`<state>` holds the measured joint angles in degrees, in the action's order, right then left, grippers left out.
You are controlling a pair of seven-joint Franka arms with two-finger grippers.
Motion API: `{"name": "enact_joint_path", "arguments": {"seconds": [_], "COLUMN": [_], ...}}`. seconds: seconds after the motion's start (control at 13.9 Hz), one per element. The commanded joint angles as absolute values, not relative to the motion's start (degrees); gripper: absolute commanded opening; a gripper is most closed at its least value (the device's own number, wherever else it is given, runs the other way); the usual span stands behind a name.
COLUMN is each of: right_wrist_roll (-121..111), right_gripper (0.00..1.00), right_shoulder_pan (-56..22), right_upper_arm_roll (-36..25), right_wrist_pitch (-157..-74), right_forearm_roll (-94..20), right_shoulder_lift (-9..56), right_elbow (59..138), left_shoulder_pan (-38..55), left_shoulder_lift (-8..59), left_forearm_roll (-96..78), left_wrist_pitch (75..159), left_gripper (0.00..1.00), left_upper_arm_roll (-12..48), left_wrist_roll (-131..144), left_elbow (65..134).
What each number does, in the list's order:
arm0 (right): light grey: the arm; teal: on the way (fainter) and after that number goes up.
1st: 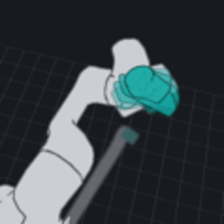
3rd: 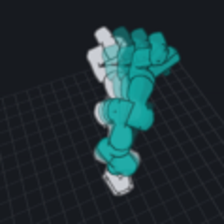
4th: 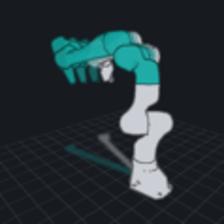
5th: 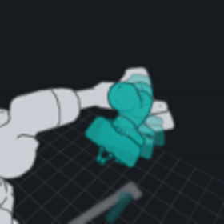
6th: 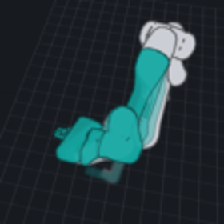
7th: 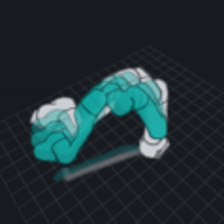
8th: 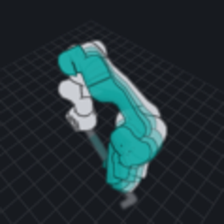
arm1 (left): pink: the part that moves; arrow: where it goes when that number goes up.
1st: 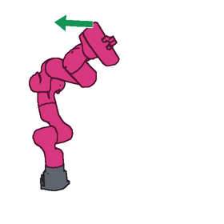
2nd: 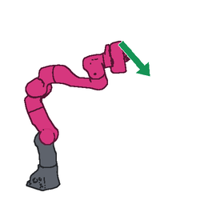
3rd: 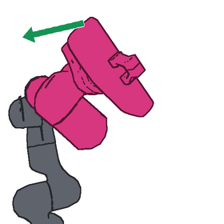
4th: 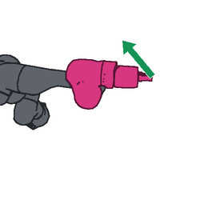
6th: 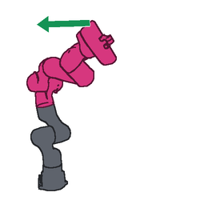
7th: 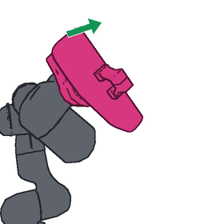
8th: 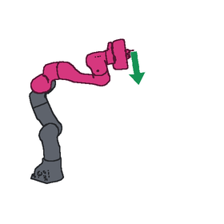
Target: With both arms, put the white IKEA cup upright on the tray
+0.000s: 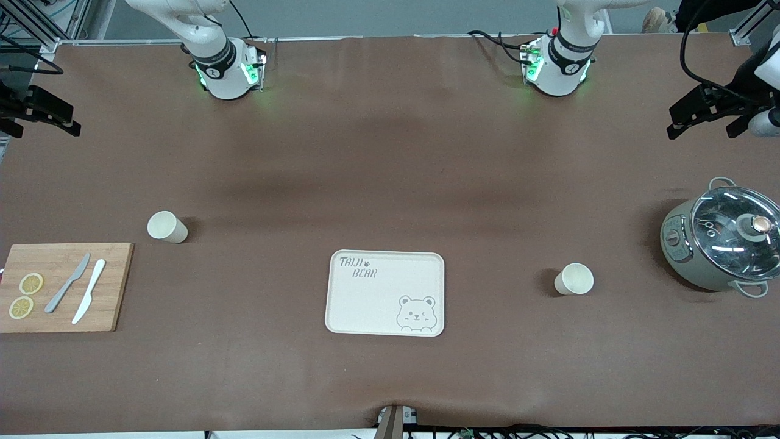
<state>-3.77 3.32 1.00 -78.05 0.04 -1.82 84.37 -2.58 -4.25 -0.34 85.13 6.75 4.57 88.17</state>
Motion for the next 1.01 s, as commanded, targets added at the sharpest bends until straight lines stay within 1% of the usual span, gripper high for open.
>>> {"name": "enact_joint_path", "arguments": {"seconds": [0.0,0.14,0.22,0.36,0.51,0.72,0.94], "right_wrist_roll": [-3.43,-3.43,-3.43,-3.43,-3.43,-3.51,-3.43], "right_gripper": [1.0,1.0,1.0,1.0,1.0,1.0,1.0], "right_shoulder_pan": [4.31,4.31,4.31,4.31,4.31,4.31,4.31], "right_upper_arm_roll": [1.41,1.41,1.41,1.41,1.41,1.41,1.41], "right_wrist_pitch": [-78.4,-78.4,-78.4,-78.4,-78.4,-78.4,-78.4], "right_forearm_roll": [-1.14,-1.14,-1.14,-1.14,-1.14,-1.14,-1.14], "right_shoulder_lift": [-3.6,-3.6,-3.6,-3.6,-3.6,-3.6,-3.43], "right_elbow": [86.04,85.96,86.04,86.04,85.96,85.96,85.87], "left_shoulder_pan": [-2.81,-2.99,-3.08,-3.08,-2.9,-2.55,-3.34], "left_shoulder_lift": [-3.69,-3.43,-2.21,1.91,4.99,9.12,14.22], "left_forearm_roll": [-0.79,-0.79,-0.97,-0.79,0.26,4.3,3.43], "left_wrist_pitch": [84.29,84.37,84.64,84.64,85.33,90.34,95.18], "left_gripper": [1.0,1.0,1.0,1.0,1.0,1.0,1.0], "left_upper_arm_roll": [7.21,7.21,7.12,7.03,7.03,7.21,7.21], "left_wrist_roll": [5.1,4.48,4.48,4.48,4.83,5.27,5.27], "left_elbow": [86.92,86.92,86.49,82.46,82.53,82.79,83.49]}}
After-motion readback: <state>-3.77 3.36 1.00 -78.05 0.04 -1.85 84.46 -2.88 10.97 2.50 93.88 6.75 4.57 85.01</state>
